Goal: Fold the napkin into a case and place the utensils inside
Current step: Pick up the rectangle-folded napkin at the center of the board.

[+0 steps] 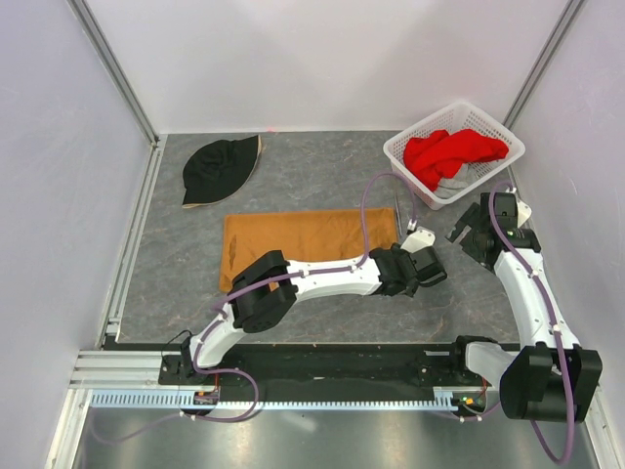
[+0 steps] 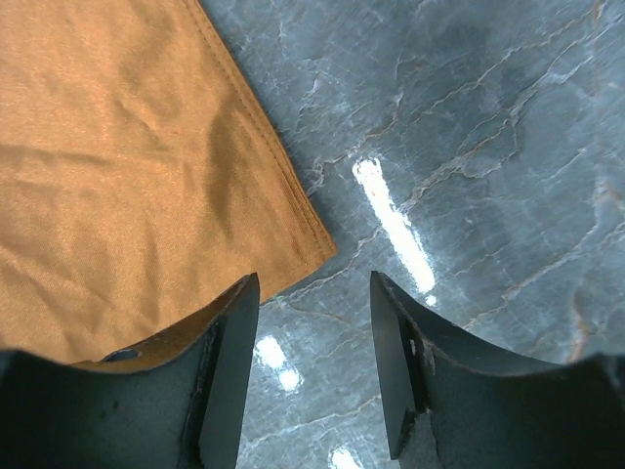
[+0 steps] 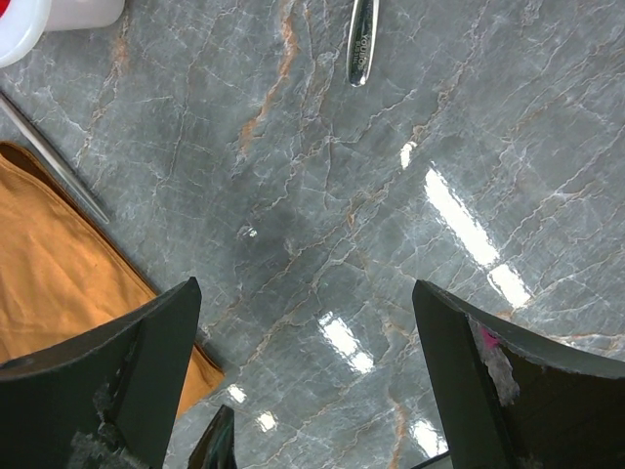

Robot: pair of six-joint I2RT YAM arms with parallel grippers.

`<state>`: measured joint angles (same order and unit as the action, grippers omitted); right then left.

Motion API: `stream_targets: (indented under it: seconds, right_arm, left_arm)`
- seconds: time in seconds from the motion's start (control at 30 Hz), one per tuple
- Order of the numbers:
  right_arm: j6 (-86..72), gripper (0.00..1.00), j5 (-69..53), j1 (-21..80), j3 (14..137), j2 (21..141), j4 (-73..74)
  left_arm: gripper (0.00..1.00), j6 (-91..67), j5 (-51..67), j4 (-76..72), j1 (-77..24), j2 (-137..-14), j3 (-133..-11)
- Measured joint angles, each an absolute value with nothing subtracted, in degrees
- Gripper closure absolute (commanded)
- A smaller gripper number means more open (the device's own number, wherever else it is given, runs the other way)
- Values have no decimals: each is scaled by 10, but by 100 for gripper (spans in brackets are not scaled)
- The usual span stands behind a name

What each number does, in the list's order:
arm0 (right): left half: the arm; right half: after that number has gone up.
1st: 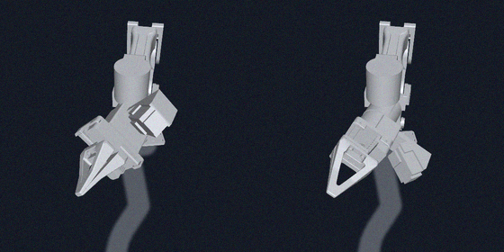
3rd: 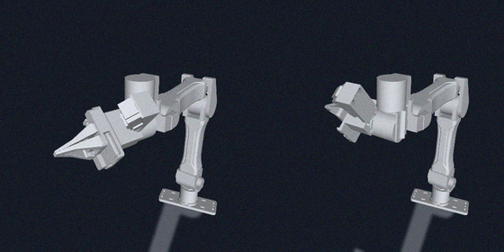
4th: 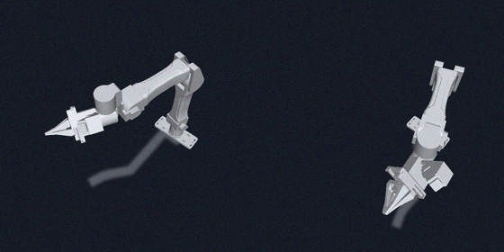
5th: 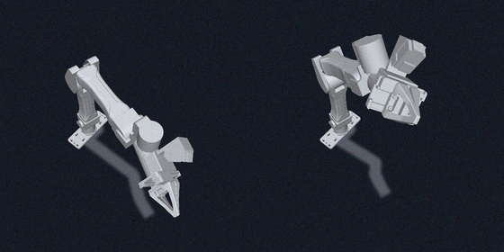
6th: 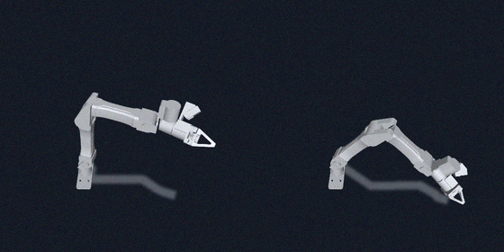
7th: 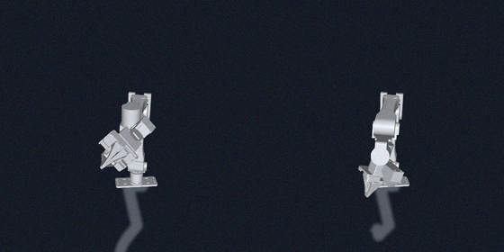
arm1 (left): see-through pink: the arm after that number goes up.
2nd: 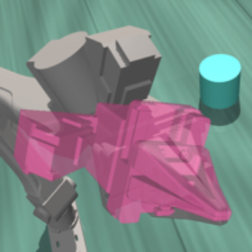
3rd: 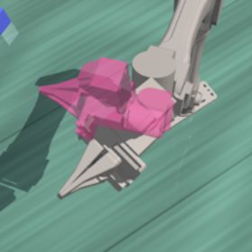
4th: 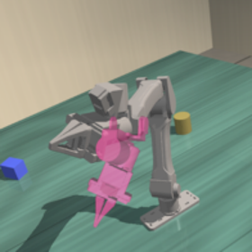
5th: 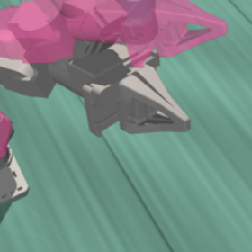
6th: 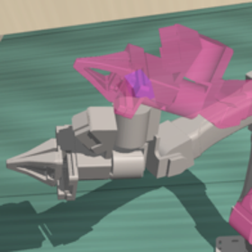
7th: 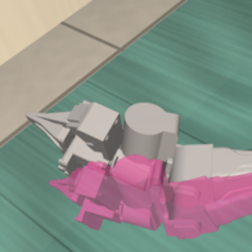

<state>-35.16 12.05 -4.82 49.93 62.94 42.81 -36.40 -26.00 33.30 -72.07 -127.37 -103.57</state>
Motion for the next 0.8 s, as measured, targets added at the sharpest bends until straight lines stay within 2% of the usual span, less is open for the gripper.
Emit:
stream_targets:
  seconds: [0.6, 0.63, 0.77, 0.8]
  right_arm:
    - [-324, 2, 71, -50, 465, 618, 394]
    - [-322, 2, 67, -50, 463, 618, 391]
    - [-314, 2, 34, -50, 446, 620, 372]
    - [-312, 2, 20, -50, 441, 622, 367]
  left_arm:
    - [59, -355, -248, 320, -706, -1316, -1038]
    - [62, -355, -248, 318, -705, -1316, -1038]
    - [86, -351, -248, 309, -698, -1316, -1036]
    - [88, -350, -248, 307, -696, -1316, -1034]
